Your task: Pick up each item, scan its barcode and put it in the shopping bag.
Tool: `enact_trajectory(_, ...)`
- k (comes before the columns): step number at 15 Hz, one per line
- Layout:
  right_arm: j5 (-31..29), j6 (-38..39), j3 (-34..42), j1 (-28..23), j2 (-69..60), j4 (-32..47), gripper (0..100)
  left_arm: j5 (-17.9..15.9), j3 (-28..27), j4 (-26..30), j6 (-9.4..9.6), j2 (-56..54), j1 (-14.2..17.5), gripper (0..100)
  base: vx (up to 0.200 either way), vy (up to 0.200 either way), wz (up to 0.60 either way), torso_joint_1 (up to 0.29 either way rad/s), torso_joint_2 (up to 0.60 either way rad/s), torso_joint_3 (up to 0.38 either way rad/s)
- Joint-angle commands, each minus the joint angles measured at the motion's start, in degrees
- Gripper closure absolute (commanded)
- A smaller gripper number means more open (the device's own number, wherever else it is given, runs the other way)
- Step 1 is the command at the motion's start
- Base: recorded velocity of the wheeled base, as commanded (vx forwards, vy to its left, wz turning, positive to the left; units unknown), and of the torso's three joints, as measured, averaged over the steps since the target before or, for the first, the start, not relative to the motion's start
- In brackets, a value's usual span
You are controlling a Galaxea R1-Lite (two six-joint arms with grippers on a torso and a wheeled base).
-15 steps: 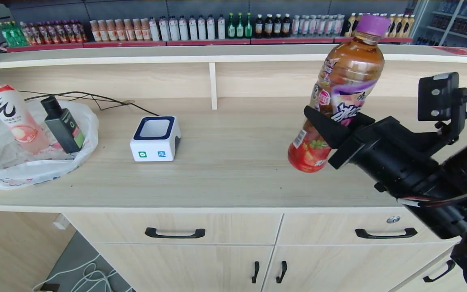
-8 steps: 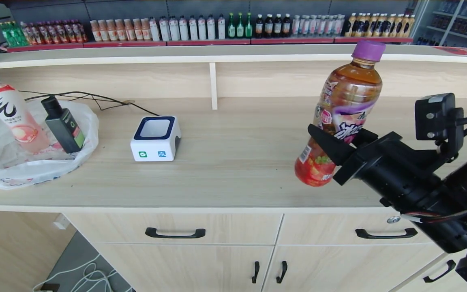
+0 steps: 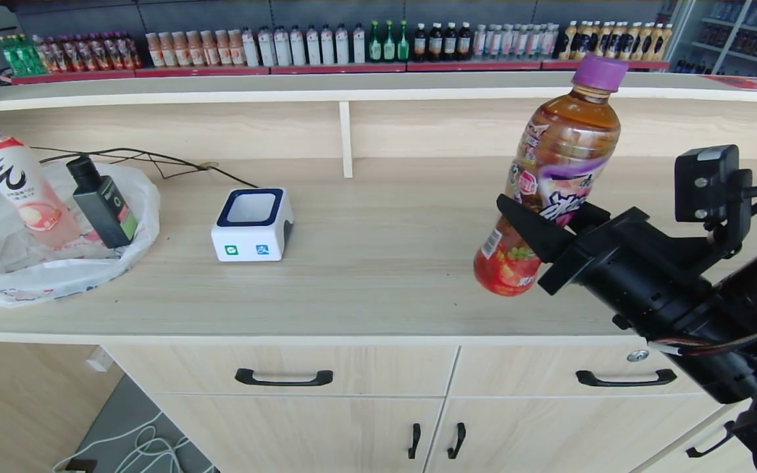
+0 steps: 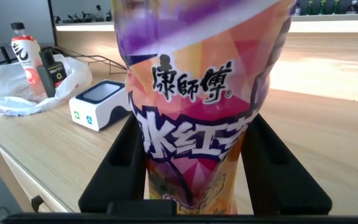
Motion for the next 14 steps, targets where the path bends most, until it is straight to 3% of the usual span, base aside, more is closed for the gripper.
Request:
enact_trajectory(1,0.0,0.0,-0.1,0.0,0.2,0.0,100,0.0,0.0,0.0,-0.02,0.0,0.0,0,0.0,0.0,0.0,0.0,0.0,0.0)
enact_trajectory(14,1.0,0.6,-0.4,0.1,0.7,-0.2,100,0.0,0.0,0.0,-0.02,0.0,0.0,0,-0.015,0.0,0.0,0.002,0.0,0.0)
